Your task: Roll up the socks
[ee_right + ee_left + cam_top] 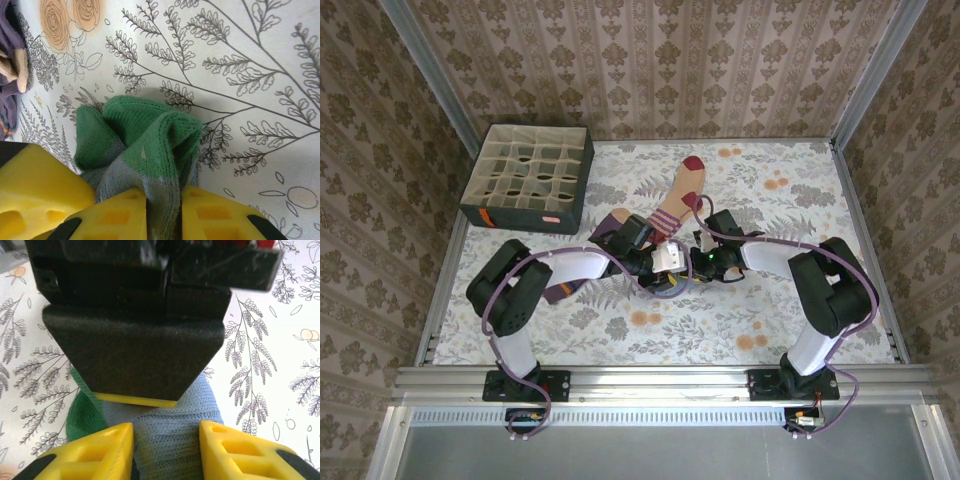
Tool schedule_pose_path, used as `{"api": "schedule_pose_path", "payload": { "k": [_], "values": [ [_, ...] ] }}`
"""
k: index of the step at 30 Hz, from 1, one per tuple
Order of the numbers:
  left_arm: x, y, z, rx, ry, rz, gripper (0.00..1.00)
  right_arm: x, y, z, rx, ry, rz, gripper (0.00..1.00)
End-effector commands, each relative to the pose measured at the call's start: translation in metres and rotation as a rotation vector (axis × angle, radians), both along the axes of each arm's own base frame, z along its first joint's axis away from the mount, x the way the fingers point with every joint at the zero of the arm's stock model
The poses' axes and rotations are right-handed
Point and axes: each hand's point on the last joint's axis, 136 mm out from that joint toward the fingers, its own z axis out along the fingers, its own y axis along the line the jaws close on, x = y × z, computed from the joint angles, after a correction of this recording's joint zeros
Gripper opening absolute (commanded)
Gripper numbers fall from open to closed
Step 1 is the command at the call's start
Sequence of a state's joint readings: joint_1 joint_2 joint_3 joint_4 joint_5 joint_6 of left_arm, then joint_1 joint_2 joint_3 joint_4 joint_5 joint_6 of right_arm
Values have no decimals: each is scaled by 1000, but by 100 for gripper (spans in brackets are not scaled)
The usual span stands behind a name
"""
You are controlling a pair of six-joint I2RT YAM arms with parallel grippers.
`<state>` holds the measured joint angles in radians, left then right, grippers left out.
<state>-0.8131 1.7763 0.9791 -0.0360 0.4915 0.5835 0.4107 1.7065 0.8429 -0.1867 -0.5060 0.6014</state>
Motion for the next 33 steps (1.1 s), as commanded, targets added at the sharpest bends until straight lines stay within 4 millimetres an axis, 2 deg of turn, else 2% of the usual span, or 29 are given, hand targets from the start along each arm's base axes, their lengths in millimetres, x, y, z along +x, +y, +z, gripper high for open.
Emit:
{"api": "schedule_pose_path", "payload": {
  "k": [1,5,9,13,18,24,27,29,32,33],
  "values": [
    [0,12,6,73,-47,5,39,-48,-38,-57,-235,194,1,13],
    [1,18,23,75,-146,30,40,-48,-38,-57,-241,193,-1,13],
    [-5,20,27,85,-307,72,43,-48,-39,-56,-243,192,-1,13],
    [-10,16,19,115,-428,83,46,-48,-39,-55,-244,193,2,13],
    [-16,6,8,135,-458,63,47,-48,-39,-54,-246,193,5,13],
    [-6,11,-22,244,-453,101,45,-48,-38,-53,-241,195,3,13],
    [0,22,-40,339,-407,162,33,-48,-39,-49,-240,189,2,14],
    [-3,26,-46,351,-352,182,20,-48,-40,-44,-240,179,-1,17],
    [-11,27,-45,311,-233,196,3,-45,-44,-29,-262,143,-2,30],
    [-13,26,-44,294,-186,201,0,-44,-46,-23,-269,125,-4,35]
  ]
}}
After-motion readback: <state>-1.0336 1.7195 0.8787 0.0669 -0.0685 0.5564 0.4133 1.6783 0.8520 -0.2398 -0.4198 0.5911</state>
